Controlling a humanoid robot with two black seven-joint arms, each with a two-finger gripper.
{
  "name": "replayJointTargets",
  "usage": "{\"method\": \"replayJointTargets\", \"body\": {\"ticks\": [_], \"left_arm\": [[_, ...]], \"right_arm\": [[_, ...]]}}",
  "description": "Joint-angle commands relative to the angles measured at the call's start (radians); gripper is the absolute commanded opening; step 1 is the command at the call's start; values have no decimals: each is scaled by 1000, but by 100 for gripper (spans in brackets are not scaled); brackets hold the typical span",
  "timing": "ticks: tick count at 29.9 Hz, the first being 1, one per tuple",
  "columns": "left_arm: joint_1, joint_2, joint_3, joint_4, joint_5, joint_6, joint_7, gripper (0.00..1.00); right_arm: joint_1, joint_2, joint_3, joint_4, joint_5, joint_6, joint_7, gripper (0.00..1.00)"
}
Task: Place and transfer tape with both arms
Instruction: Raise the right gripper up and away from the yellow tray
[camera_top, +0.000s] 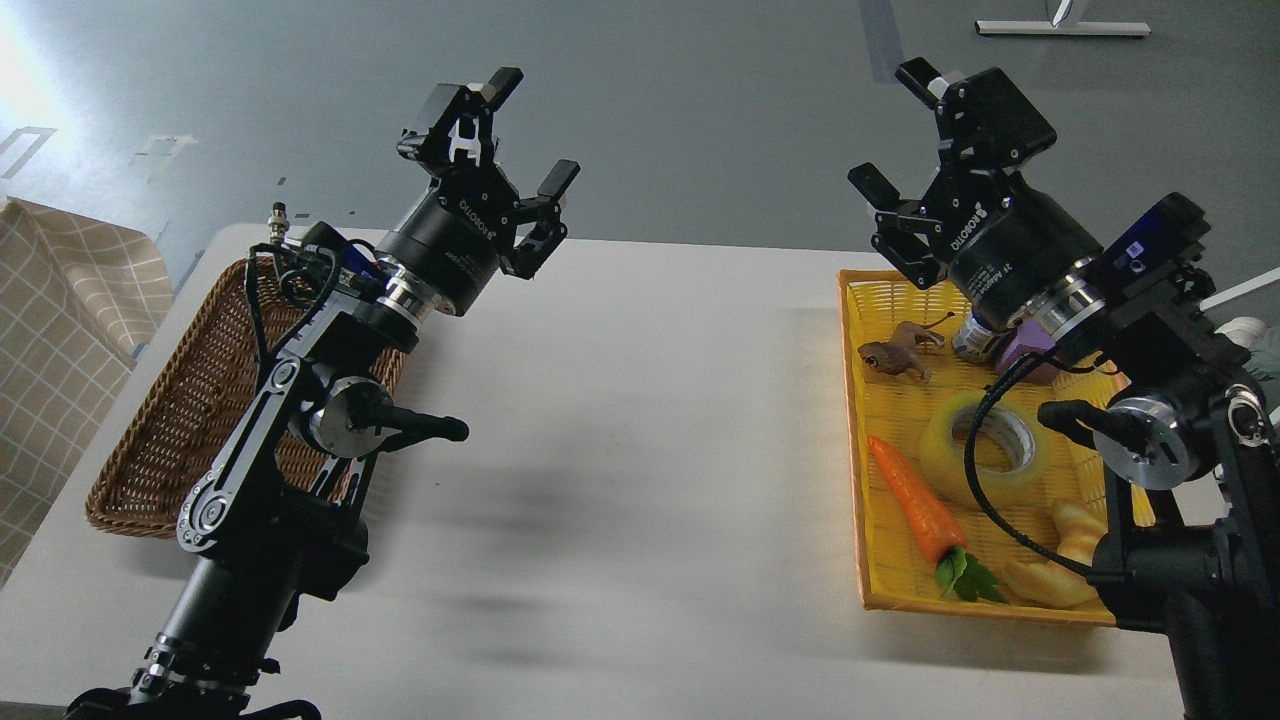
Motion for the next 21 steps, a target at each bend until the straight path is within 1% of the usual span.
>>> {"method": "replayJointTargets", "body": {"ticks": [1,21], "left_arm": [[0,0,0,-1,0,0,0,98],[1,0,-2,-1,-2,-5,-2,98]], "right_arm": [[-1,0,0,3,-1,0,-1,100],[-10,0,-6,12,-1,0,-1,100]]}}
